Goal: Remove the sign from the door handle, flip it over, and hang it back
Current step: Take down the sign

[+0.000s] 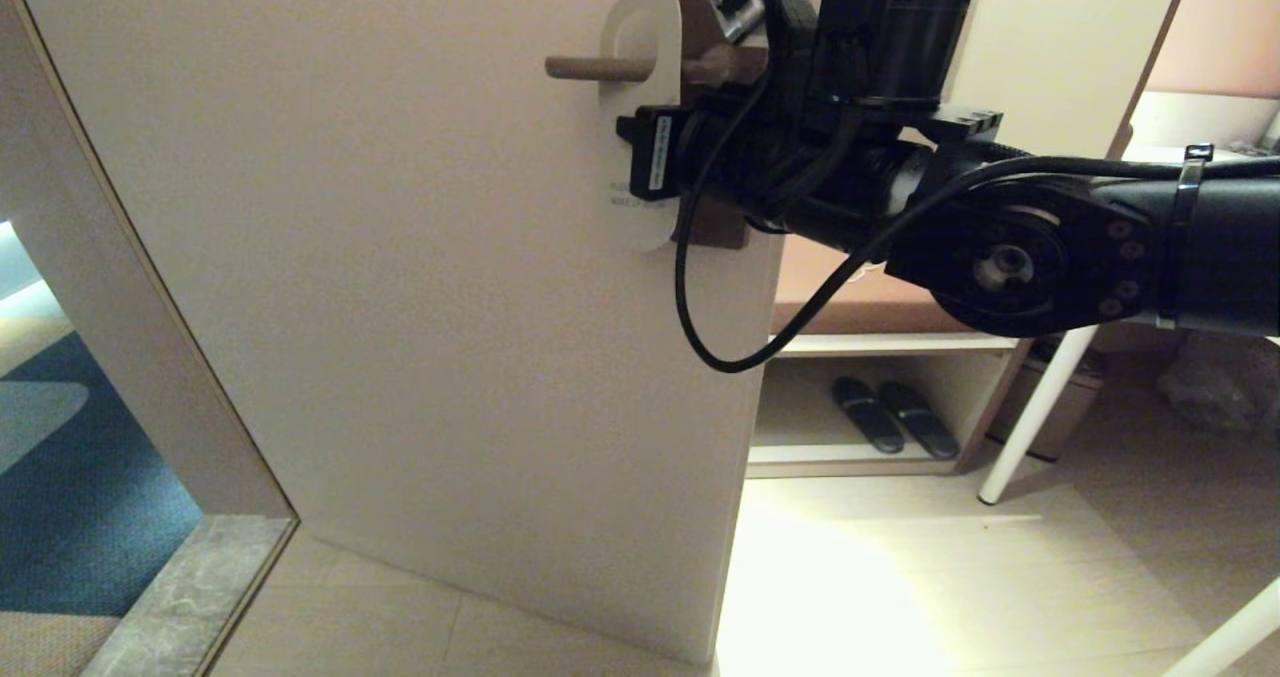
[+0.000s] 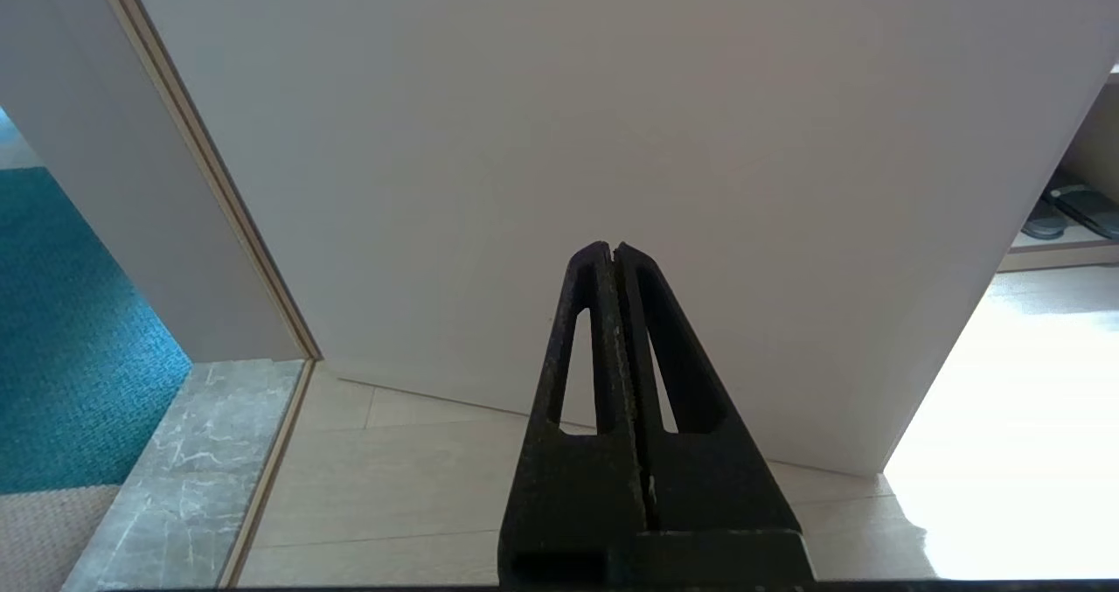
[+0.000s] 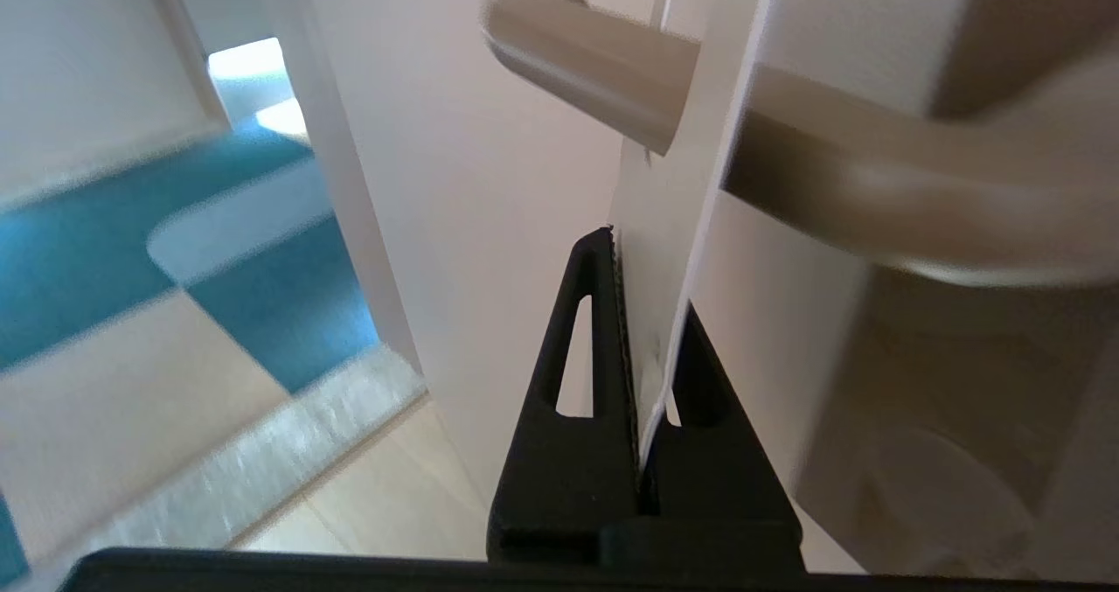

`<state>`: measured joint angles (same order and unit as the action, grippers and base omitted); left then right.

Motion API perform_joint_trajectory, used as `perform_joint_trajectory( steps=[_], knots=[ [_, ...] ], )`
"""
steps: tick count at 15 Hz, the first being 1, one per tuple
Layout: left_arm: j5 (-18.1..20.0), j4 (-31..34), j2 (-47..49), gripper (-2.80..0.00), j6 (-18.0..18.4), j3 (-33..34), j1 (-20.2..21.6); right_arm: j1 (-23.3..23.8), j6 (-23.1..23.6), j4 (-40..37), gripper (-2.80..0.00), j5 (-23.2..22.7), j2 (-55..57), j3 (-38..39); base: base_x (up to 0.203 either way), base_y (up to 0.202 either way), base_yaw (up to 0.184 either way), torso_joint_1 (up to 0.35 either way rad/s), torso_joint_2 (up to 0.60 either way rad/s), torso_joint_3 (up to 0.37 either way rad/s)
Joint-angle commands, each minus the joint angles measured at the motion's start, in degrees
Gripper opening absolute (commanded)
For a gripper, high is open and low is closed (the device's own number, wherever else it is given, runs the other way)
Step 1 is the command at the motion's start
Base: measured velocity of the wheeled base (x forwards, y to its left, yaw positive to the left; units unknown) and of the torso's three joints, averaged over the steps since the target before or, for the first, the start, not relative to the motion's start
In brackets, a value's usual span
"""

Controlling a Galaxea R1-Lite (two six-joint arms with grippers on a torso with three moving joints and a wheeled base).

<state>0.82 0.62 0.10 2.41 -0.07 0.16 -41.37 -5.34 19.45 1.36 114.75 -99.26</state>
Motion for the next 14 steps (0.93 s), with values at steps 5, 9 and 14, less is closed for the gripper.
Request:
perform_joint_trajectory(
  steps=[5,9,14],
  knots=[
    [0.02,0.04,0.08,-2.80,0.01,0.07,0.02,-1.06,-0.29,5.25,-2.80,0.31,1.76,0.92,0.000,0.000,0.000,0.000,0.00,0.000],
    [0.06,-0.01,0.08,-2.80,0.05,-0.01,0.02,-1.80,0.09,6.48,-2.80,0.40,2.97,0.73,0.000,0.000,0.000,0.000,0.00,0.000],
    [0.06,-0.01,0.08,-2.80,0.00,-0.01,0.02,-2.22,0.54,7.27,-2.80,0.44,4.87,-0.41,0.000,0.000,0.000,0.000,0.00,0.000]
  ],
)
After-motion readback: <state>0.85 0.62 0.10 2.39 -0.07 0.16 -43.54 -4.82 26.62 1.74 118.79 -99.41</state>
